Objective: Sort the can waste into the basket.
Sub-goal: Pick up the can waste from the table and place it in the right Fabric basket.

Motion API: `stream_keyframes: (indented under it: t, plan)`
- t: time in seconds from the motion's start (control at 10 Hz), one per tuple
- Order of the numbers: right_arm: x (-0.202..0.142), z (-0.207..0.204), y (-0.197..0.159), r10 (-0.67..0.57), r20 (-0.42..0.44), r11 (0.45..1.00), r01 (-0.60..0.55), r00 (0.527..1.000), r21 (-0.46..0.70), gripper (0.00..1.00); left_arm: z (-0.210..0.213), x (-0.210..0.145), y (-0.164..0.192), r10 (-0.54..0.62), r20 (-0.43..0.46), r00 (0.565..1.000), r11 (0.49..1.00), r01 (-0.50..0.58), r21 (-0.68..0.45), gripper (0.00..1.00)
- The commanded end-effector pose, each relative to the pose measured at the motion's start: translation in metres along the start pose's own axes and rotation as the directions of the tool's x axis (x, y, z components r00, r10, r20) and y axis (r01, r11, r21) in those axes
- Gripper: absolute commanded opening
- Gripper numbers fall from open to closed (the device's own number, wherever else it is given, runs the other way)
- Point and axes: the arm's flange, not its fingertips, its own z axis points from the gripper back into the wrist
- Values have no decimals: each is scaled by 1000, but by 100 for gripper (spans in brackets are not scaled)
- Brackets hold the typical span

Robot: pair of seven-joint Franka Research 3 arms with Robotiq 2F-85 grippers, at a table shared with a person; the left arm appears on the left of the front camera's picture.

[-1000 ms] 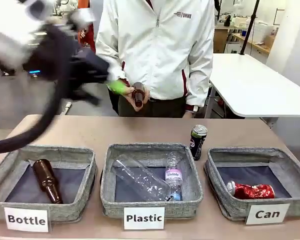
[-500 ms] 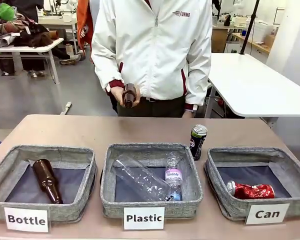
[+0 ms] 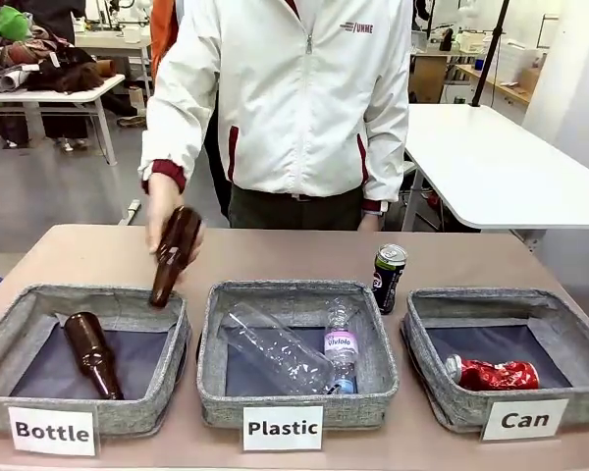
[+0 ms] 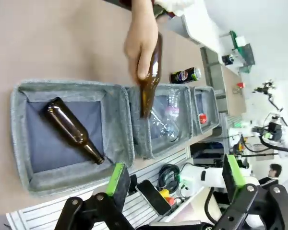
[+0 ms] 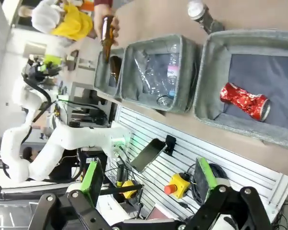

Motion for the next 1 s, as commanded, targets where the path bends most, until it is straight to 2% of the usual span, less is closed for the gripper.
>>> stream_keyframes:
  t: [0.0,0.1,0.2,0.3,0.4,0.6,0.8,0.9]
  plan:
    - [-4,5,-5,32,0,999,-32,999,-27,100,-37,3,12,-99,-254,962,995,103,5,100]
    - [-4,5,-5,32,0,999,-32,999,-27,100,-27,21,22,-154,-323,934,988,154,-26,100]
    - [-4,5,-5,32,0,999,-32,999,-27,100,2,45,41,-210,-395,894,977,179,-114,100]
    - [-4,5,-5,32,0,999,-32,999,-27,100,28,55,66,-163,-345,924,986,138,-98,100]
    - [-4,5,-5,32,0,999,-32,999,-27,100,52,49,79,-152,-315,937,986,121,-115,100]
    - [-4,5,-5,32,0,999,-32,999,-27,100,67,44,102,-136,-277,951,989,115,-88,100]
    - [-4,5,-5,32,0,999,-32,999,-27,100,82,43,119,-129,-225,966,984,97,-146,100]
    - [-4,5,-5,32,0,999,-32,999,-27,100,83,43,121,-125,-223,967,986,95,-138,100]
